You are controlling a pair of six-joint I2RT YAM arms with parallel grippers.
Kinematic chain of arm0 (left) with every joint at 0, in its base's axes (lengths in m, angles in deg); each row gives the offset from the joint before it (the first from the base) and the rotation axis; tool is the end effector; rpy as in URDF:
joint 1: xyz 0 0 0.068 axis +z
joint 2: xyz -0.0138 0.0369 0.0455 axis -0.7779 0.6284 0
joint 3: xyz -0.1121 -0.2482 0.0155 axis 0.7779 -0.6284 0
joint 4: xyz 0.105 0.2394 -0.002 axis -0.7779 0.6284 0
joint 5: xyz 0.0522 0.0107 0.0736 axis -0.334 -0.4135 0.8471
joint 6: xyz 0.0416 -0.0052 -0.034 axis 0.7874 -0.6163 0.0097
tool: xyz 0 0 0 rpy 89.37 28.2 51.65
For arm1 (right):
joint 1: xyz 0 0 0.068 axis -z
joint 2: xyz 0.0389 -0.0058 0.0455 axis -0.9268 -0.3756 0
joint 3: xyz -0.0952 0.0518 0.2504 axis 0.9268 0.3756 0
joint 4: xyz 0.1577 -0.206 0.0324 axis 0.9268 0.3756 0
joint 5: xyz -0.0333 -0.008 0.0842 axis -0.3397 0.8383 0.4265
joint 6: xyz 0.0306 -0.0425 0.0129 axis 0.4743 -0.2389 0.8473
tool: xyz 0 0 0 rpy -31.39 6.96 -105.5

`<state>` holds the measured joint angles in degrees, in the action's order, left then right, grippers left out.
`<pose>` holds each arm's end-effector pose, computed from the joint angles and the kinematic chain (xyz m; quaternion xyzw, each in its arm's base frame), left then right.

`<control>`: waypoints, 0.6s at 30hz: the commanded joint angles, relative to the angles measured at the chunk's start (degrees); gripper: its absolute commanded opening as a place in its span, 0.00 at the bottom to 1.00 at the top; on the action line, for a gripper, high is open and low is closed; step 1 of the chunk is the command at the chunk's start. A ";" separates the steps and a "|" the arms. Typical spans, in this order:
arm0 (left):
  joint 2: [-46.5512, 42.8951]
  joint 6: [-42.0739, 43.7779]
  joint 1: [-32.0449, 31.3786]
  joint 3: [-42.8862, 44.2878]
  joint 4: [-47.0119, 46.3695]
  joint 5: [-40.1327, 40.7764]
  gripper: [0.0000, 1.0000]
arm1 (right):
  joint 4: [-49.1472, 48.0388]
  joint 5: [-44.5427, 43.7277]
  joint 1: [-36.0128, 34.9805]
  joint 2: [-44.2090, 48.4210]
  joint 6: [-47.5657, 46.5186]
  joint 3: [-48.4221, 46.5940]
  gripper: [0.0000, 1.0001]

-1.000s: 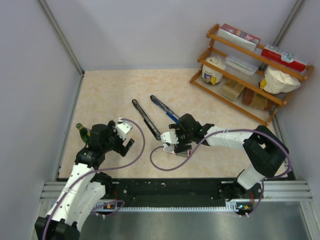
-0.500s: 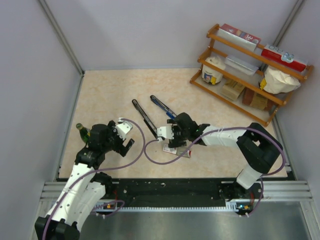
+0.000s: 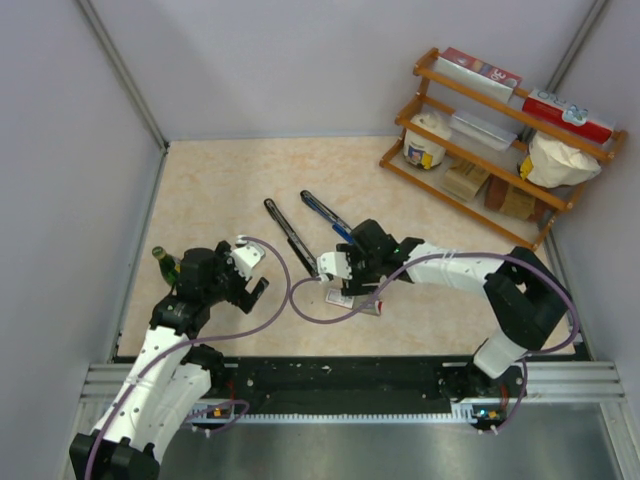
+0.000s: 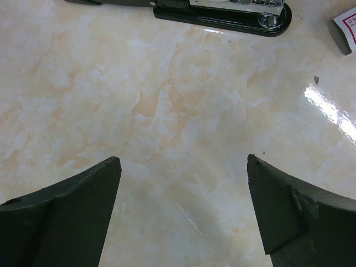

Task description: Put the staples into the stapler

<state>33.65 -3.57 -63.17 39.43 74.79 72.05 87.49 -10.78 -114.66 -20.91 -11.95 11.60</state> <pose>0.1413 -0.0409 0.2309 0.3518 0.8145 -0.0766 0.4549 0.2162 0.2383 0.1806 -0.7390 0.5990 0.0664 0.3011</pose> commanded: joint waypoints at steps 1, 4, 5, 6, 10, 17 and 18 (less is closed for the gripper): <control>-0.28 0.41 0.32 0.07 -1.84 -0.50 0.99 | 3.15 2.44 1.28 0.21 0.50 -2.29 0.74; -0.28 0.41 0.32 0.07 -1.75 -0.50 0.99 | 3.15 1.82 1.72 -0.85 0.42 -2.56 0.73; -0.28 0.41 0.32 0.07 -1.75 -0.50 0.99 | 3.15 1.56 1.89 -1.20 0.42 -2.56 0.72; -0.28 0.50 0.32 0.07 -1.75 -0.50 0.99 | 3.15 1.47 1.98 -1.38 0.33 -2.64 0.72; -0.54 0.41 0.32 0.07 -1.75 -0.58 0.99 | 3.24 1.82 2.42 -2.26 0.33 -2.82 0.69; -0.45 0.50 0.32 -0.01 -1.66 -0.41 0.99 | 3.50 2.17 2.86 -4.28 1.38 -3.52 0.66; -0.54 0.50 0.32 -0.01 -1.75 -0.41 0.99 | 3.76 2.43 2.95 -4.54 1.21 -3.61 0.65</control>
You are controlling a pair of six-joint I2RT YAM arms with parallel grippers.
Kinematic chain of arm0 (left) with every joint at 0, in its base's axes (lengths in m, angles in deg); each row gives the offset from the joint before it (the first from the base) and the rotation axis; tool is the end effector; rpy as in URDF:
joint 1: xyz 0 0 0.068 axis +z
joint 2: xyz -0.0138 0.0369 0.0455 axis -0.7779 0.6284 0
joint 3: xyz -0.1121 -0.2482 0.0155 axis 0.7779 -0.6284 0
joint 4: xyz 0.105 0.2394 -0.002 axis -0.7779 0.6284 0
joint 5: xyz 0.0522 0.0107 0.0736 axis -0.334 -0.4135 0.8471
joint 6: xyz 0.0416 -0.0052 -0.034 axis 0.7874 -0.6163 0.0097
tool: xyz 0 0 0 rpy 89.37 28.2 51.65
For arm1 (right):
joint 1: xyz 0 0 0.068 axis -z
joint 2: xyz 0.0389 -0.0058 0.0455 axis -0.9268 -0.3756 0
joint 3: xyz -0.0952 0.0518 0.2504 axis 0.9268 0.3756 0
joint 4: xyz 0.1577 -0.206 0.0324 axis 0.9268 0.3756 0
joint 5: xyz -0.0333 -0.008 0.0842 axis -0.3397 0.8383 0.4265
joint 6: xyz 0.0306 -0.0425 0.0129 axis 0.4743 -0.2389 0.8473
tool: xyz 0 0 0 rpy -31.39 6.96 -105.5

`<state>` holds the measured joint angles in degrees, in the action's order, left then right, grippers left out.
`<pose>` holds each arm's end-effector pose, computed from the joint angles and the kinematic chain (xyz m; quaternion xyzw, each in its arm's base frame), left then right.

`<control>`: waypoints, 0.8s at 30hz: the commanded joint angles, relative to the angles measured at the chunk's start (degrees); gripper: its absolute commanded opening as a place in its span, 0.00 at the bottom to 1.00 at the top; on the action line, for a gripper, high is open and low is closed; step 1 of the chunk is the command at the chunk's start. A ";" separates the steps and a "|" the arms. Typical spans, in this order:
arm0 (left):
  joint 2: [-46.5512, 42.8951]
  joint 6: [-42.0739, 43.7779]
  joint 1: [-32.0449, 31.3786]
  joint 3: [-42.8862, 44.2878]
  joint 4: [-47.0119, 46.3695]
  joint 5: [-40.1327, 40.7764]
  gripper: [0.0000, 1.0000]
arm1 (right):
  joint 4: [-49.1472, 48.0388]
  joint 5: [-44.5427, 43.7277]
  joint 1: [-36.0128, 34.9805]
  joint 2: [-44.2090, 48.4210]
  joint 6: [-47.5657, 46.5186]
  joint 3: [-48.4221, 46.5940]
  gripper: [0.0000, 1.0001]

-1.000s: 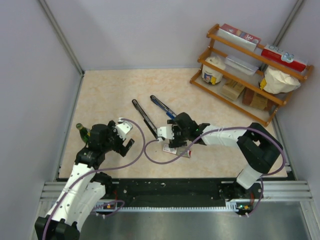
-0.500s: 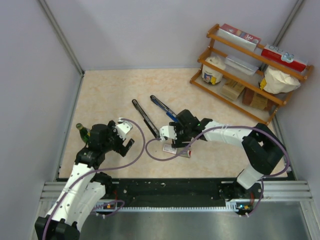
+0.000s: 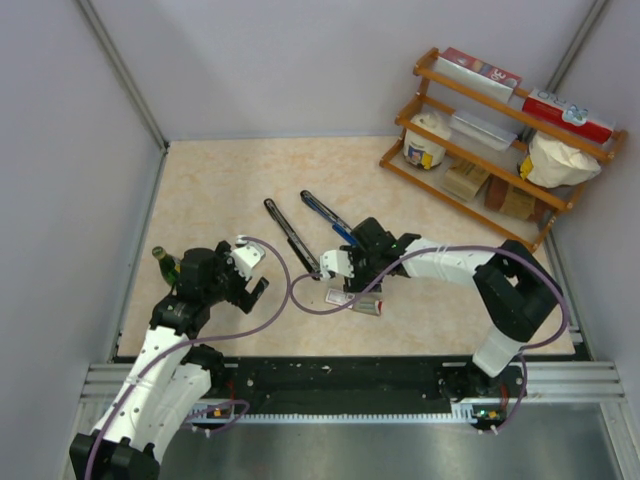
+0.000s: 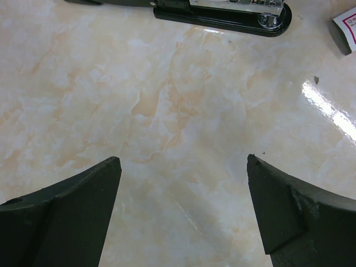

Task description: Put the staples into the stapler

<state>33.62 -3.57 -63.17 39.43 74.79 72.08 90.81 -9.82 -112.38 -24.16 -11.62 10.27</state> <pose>0.1413 -0.0408 0.2310 0.3517 0.8145 -0.0763 0.4551 0.2270 0.2318 0.1667 -0.7330 0.6248 0.0732 0.2589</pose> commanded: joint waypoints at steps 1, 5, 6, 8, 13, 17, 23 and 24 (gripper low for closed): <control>-0.43 0.50 0.32 -0.01 -1.75 -0.43 0.99 | 0.88 1.65 0.59 -1.63 0.88 -2.28 0.65; -0.34 0.41 0.32 -0.01 -1.75 -0.43 0.99 | 2.99 2.44 1.20 -3.13 1.32 -3.77 0.58; -0.34 0.41 0.32 -0.01 -1.66 -0.52 0.99 | 3.78 2.61 1.29 -3.48 1.49 -4.21 0.55; -0.34 0.41 0.32 -0.01 -1.75 -0.43 0.99 | 5.18 3.40 1.82 -4.01 1.84 -5.00 0.52; -0.34 0.41 0.41 -0.01 -1.75 -0.60 0.99 | 6.86 4.90 3.05 -4.19 2.64 -6.15 0.50; -0.34 0.50 0.41 -0.01 -1.75 -0.60 0.99 | 7.56 5.34 3.84 -3.75 2.55 -6.32 0.49; -0.17 0.50 0.41 0.07 -1.84 -0.69 0.99 | 7.65 6.04 4.28 -4.10 2.46 -6.50 0.43; -0.08 0.50 0.41 0.07 -1.84 -0.78 0.99 | 7.65 6.48 4.37 -4.36 2.46 -6.58 0.43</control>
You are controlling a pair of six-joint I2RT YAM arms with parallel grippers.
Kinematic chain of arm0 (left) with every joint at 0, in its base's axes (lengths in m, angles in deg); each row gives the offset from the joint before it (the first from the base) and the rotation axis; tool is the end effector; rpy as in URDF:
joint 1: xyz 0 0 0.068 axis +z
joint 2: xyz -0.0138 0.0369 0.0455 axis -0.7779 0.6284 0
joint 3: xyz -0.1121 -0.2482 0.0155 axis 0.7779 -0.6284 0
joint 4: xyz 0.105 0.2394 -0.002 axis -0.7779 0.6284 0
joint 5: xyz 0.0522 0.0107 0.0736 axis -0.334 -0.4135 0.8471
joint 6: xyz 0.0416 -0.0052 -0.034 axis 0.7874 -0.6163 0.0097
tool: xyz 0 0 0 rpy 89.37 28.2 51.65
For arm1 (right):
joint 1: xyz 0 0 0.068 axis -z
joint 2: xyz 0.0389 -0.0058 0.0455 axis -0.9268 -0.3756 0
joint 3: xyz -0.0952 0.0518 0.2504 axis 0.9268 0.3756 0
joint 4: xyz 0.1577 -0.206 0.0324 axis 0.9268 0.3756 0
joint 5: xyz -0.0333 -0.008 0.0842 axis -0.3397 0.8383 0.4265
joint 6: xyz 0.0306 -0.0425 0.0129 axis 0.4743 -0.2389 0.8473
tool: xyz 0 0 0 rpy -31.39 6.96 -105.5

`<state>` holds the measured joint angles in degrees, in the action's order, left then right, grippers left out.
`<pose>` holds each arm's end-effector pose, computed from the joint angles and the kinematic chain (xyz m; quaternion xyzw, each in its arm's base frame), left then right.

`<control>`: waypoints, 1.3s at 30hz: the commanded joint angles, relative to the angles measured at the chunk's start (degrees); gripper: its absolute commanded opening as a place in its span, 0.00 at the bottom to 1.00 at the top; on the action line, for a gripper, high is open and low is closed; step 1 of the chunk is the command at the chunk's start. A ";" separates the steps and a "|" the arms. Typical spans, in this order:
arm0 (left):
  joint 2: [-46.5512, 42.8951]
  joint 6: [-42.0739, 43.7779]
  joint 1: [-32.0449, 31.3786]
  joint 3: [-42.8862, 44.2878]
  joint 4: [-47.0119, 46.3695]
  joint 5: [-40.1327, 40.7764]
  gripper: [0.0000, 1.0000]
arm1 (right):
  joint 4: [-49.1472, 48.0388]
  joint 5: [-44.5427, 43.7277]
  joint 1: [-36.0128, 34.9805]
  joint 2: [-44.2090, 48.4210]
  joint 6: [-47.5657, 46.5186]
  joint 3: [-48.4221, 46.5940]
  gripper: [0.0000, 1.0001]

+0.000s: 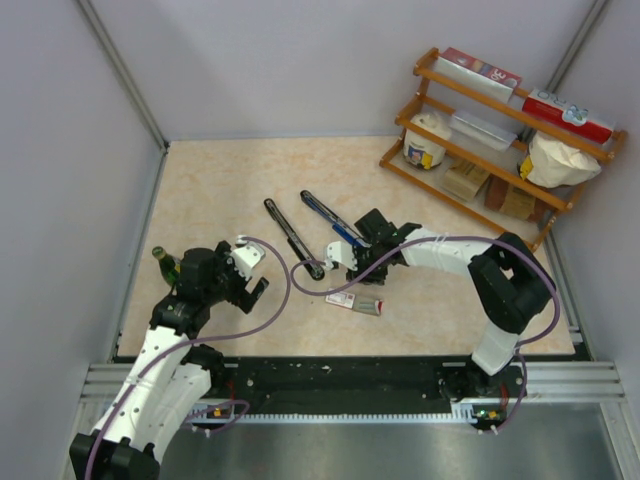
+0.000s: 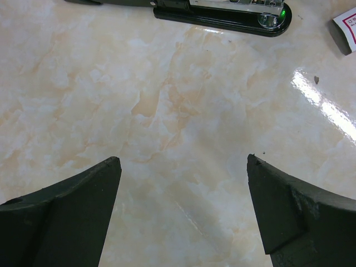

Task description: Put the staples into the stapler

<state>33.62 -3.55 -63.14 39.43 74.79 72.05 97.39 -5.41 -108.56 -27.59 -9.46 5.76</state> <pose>0.1413 -0.0408 0.2310 0.3517 0.8144 -0.0763 0.4551 0.2464 0.2235 0.1648 -0.7068 0.6644 0.1115 0.2158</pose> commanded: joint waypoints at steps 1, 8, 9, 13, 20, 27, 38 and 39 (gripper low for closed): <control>-0.08 0.39 0.39 0.07 -1.75 -0.67 0.99 | 1.16 2.50 0.46 -0.84 0.38 -2.00 0.43; 0.10 0.48 0.39 0.07 -1.84 -0.85 0.99 | 0.99 3.91 0.46 -1.63 1.70 -2.78 0.45; 0.10 0.39 0.39 0.07 -1.84 -0.76 0.99 | 0.98 3.91 0.54 -1.90 1.79 -2.79 0.45; 0.10 0.48 0.39 0.07 -1.66 -0.94 0.99 | 0.81 3.21 0.54 -2.42 1.70 -2.87 0.44; 0.10 0.57 0.39 0.07 -1.75 -1.02 0.99 | 0.81 2.60 0.54 -2.69 1.53 -3.05 0.34; 0.10 0.57 0.39 0.07 -1.66 -1.02 0.99 | 0.72 1.89 0.46 -2.60 1.79 -3.40 0.27; 0.10 0.57 0.39 0.07 -1.66 -0.85 0.99 | 0.72 2.33 0.54 -1.64 3.20 -3.84 0.25; 0.10 0.57 0.39 0.07 -1.66 -0.85 0.99 | 0.72 2.42 0.46 -1.72 3.37 -4.01 0.25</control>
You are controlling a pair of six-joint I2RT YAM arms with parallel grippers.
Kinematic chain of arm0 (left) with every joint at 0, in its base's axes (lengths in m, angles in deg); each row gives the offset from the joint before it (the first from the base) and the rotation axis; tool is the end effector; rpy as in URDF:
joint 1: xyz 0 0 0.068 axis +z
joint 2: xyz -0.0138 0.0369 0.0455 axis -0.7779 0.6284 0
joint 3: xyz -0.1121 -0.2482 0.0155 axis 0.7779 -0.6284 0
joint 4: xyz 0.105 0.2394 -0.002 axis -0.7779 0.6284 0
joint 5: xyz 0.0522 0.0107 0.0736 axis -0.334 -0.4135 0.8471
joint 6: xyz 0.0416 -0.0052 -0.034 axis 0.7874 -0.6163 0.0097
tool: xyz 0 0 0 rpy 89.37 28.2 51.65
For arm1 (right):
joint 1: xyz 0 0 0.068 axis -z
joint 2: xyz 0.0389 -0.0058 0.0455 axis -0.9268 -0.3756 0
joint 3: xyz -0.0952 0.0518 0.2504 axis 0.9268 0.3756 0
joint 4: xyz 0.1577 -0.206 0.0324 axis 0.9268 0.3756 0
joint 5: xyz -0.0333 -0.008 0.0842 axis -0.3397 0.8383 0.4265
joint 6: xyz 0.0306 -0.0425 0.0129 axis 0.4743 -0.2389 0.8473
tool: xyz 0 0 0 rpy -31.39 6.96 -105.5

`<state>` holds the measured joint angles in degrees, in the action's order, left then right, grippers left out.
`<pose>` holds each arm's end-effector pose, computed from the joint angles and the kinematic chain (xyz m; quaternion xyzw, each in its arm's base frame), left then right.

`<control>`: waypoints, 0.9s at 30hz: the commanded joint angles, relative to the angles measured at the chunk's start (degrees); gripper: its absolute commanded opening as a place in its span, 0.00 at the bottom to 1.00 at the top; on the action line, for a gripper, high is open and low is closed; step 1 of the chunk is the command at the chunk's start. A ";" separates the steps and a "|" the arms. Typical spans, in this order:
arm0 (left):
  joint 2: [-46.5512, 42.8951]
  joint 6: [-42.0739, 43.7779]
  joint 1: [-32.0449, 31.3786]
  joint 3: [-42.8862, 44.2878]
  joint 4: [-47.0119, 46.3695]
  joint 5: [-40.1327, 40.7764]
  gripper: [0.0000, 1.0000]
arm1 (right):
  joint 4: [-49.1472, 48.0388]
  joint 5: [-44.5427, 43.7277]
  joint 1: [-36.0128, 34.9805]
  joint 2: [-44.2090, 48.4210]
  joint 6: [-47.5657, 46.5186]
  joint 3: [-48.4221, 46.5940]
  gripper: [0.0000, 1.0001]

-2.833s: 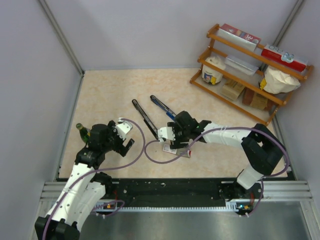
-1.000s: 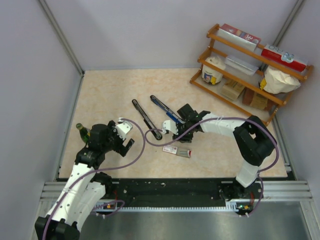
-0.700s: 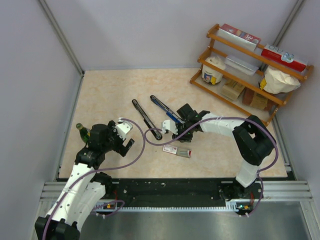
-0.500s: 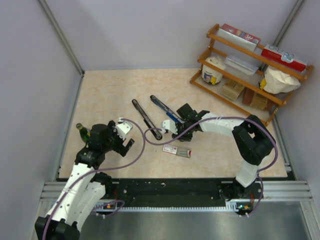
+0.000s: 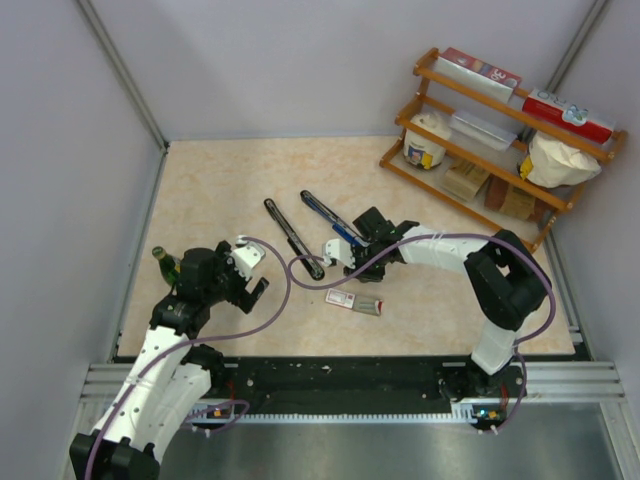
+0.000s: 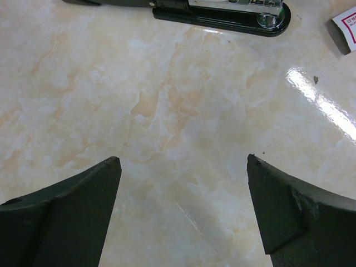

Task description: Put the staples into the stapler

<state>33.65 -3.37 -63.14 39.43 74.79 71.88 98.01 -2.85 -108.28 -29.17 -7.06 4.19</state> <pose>0.1413 -0.0409 0.2309 0.3536 0.8136 -0.0770 0.4551 0.2510 0.2273 0.1634 -0.6924 0.6767 0.1376 0.2090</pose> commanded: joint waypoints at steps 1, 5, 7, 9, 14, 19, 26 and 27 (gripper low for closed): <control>-0.01 0.39 0.39 0.07 -1.66 -0.59 0.99 | 0.11 -0.14 0.26 -0.24 1.06 -2.44 0.23; 0.08 0.39 0.39 0.07 -1.66 -0.58 0.99 | 0.11 -0.05 0.35 -0.59 1.49 -2.53 0.17; -0.10 0.48 0.39 0.07 -1.66 -0.67 0.99 | 0.11 0.04 0.26 -0.59 1.76 -2.79 0.18; -0.10 0.39 0.39 0.07 -1.66 -0.58 0.99 | 0.02 0.13 0.35 -0.59 1.94 -2.97 0.18; -0.19 0.39 0.39 0.07 -1.66 -0.58 0.99 | 0.20 0.56 0.52 -0.41 3.60 -3.58 0.18; -0.19 0.39 0.39 0.07 -1.75 -0.67 0.99 | 0.20 2.32 0.70 0.55 7.64 -5.25 0.18; 0.07 -0.13 0.39 -0.01 -2.19 0.73 0.99 | 0.20 4.17 0.79 0.82 19.23 -9.99 0.18; -0.01 -0.14 0.39 -0.01 -2.36 1.08 0.99 | 0.11 4.34 0.70 0.64 20.99 -10.96 0.18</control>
<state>33.65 -3.40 -63.10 39.43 74.79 72.10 98.73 -1.03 -107.90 -29.43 4.86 -1.73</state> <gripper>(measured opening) 0.987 0.185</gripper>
